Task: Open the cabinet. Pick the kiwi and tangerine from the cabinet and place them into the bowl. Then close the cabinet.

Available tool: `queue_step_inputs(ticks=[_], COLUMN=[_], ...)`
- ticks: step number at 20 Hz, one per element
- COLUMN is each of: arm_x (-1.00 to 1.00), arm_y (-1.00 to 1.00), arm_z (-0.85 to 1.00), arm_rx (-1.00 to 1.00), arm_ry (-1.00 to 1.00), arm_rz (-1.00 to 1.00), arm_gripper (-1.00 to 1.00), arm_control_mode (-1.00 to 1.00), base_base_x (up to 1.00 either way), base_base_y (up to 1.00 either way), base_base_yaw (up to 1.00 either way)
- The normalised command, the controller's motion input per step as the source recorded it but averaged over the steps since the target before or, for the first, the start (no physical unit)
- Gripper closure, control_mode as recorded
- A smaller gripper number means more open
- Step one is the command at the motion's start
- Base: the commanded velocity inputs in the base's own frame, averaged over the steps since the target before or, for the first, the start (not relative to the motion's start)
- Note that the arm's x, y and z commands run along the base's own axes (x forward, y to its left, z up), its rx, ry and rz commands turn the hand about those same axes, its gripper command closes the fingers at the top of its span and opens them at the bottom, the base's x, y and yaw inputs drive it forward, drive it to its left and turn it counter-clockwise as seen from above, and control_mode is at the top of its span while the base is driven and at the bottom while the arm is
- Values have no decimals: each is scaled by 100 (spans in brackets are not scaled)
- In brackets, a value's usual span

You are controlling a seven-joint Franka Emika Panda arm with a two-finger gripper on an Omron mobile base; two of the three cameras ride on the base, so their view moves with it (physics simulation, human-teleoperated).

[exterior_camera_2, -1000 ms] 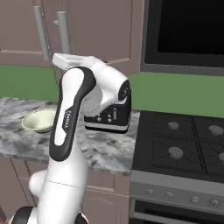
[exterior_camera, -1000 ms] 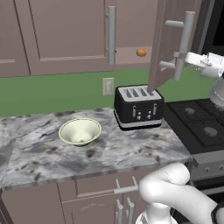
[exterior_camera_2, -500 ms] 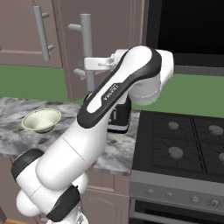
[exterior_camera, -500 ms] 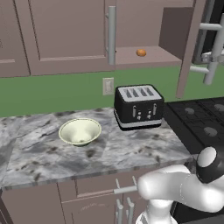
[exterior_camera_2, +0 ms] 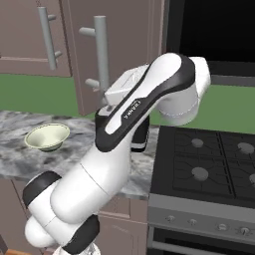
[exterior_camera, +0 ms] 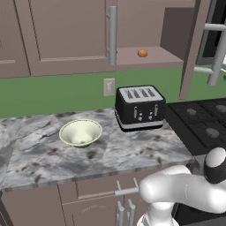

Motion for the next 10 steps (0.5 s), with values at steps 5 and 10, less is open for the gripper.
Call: queue_step_inputs(ticks=[5,10], arm_x=[-65,-93], arm_y=[-18,-17], arm_z=[-84,-34], arm_rx=[-1,13], arm_ry=[-3,-22], arm_rz=[0,-8], arm_gripper=[-100,-100], arm_control_mode=[-100,-100], base_base_x=[0,0], base_base_y=[0,0], base_base_yaw=[0,0])
